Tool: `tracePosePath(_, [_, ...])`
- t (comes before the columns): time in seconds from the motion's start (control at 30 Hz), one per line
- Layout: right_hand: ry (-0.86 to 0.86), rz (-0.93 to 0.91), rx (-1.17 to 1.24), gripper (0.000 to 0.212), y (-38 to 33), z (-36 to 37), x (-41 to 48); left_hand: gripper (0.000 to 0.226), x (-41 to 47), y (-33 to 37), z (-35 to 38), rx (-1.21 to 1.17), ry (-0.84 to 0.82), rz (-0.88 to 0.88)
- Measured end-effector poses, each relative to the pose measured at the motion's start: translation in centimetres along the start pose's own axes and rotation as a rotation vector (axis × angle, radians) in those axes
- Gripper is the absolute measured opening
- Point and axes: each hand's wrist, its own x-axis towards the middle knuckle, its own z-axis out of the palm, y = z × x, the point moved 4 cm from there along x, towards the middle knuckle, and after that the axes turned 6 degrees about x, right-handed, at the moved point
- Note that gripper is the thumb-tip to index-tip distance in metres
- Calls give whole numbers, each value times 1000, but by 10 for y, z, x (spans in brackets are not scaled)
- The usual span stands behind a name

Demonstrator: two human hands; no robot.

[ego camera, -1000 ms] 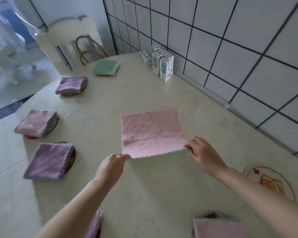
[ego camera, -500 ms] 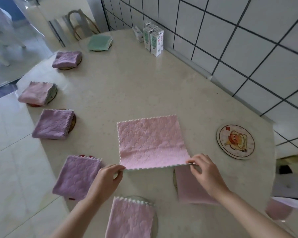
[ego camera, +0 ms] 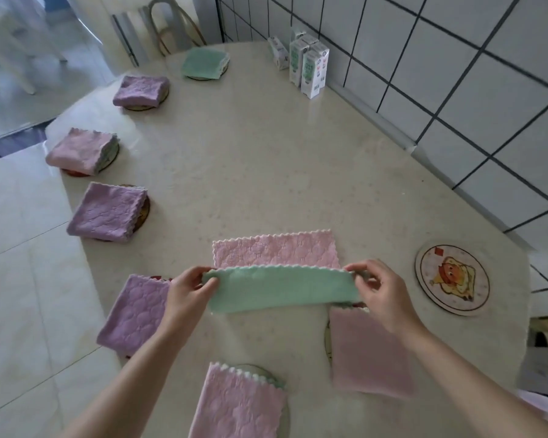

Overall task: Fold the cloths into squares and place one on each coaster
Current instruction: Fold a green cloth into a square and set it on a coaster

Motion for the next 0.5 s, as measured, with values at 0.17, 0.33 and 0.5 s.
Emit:
tracePosePath(0.17, [44,100,108,19,18,12,68,4,46,-8,13,-45,63,-120])
tracePosePath(0.33, [37,163,98,22,46,30,105,5,70,-13,23,-9,103,-152])
tracePosePath(0.5, [25,224,40,20,69,33,119,10,89,-21,29,40,56,-143])
